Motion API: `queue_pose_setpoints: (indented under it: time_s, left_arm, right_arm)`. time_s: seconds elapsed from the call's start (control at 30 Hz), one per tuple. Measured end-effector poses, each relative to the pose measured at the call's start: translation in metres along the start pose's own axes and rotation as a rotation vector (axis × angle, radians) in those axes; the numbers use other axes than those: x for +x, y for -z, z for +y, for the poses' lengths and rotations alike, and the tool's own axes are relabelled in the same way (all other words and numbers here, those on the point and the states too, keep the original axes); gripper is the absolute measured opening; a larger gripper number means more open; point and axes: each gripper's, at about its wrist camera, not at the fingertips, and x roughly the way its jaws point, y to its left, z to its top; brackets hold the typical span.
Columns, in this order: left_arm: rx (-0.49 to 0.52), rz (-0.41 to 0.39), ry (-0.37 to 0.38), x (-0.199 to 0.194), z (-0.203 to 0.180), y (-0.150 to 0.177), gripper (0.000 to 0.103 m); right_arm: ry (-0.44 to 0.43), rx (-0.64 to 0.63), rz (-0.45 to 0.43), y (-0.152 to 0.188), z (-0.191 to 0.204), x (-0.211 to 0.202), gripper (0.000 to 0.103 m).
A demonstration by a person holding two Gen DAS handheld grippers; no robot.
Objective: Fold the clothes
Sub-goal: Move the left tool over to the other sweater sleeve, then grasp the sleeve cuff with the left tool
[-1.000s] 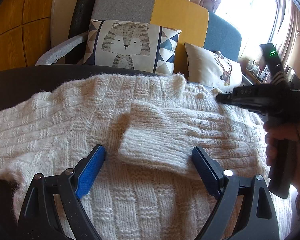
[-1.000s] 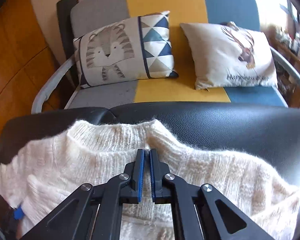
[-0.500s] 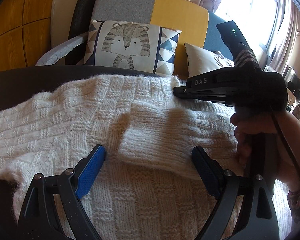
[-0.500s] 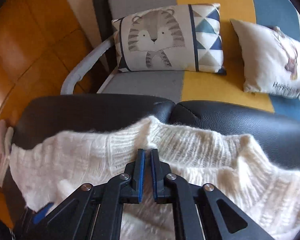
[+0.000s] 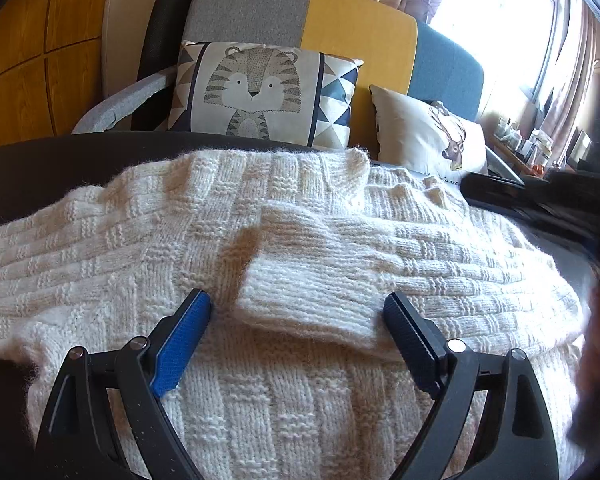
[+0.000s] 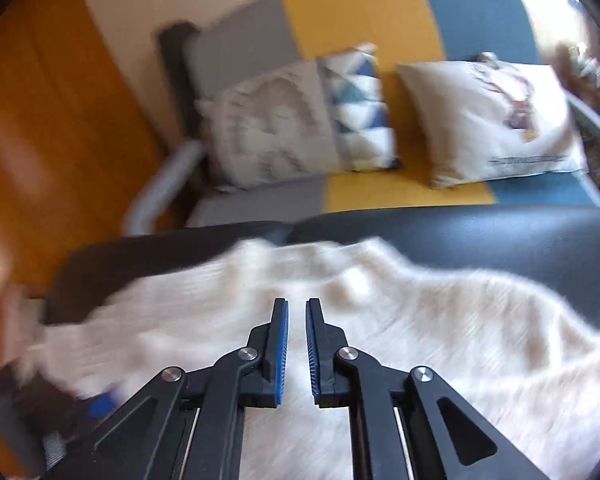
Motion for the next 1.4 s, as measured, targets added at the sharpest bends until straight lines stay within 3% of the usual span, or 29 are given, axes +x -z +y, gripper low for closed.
queue_pose_setpoints:
  time_s: [0.07, 0.17, 0.27, 0.37, 0.43, 0.57, 0.93, 1.13, 1.27, 1.4]
  left_arm:
    - [-0.002, 0.002, 0.002, 0.0, 0.001, 0.0, 0.09]
    - [-0.012, 0.005, 0.015, -0.001, 0.003, -0.002, 0.09]
    - [-0.019, 0.022, 0.027, -0.002, 0.006, -0.005, 0.091]
    - [-0.049, 0.047, 0.081, -0.009, 0.016, -0.008, 0.091]
    - [-0.044, 0.069, 0.093, -0.02, 0.024, -0.009, 0.091]
    - [-0.07, 0.048, 0.044, -0.056, 0.058, -0.004, 0.091]
    - [-0.656, -0.066, -0.295, -0.143, 0.261, 0.023, 0.091]
    - [-0.999, -0.093, -0.347, -0.16, 0.348, 0.049, 0.091]
    - [-1.019, -0.132, -0.388, -0.169, 0.375, 0.046, 0.091]
    - [-1.032, -0.163, -0.324, -0.166, 0.4, 0.044, 0.091]
  right_arm:
    - [-0.046, -0.038, 0.015, 0.014, 0.017, -0.013, 0.009]
    - [-0.024, -0.07, 0.045, 0.034, 0.036, -0.013, 0.009]
    - [0.03, 0.026, 0.029, 0.047, 0.028, -0.008, 0.01]
    - [-0.001, 0.217, 0.033, 0.058, 0.002, -0.003, 0.01]
    - [-0.048, 0.26, -0.004, 0.065, -0.009, -0.004, 0.002]
    - [-0.06, 0.273, -0.028, 0.066, -0.012, -0.005, 0.0]
    - [0.104, 0.137, -0.035, 0.063, 0.016, -0.008, 0.001]
    - [0.11, 0.133, -0.039, 0.063, 0.016, -0.009, 0.001]
    - [0.104, 0.138, -0.041, 0.064, 0.015, -0.007, 0.001]
    - [0.092, 0.147, -0.044, 0.065, 0.014, -0.008, 0.001]
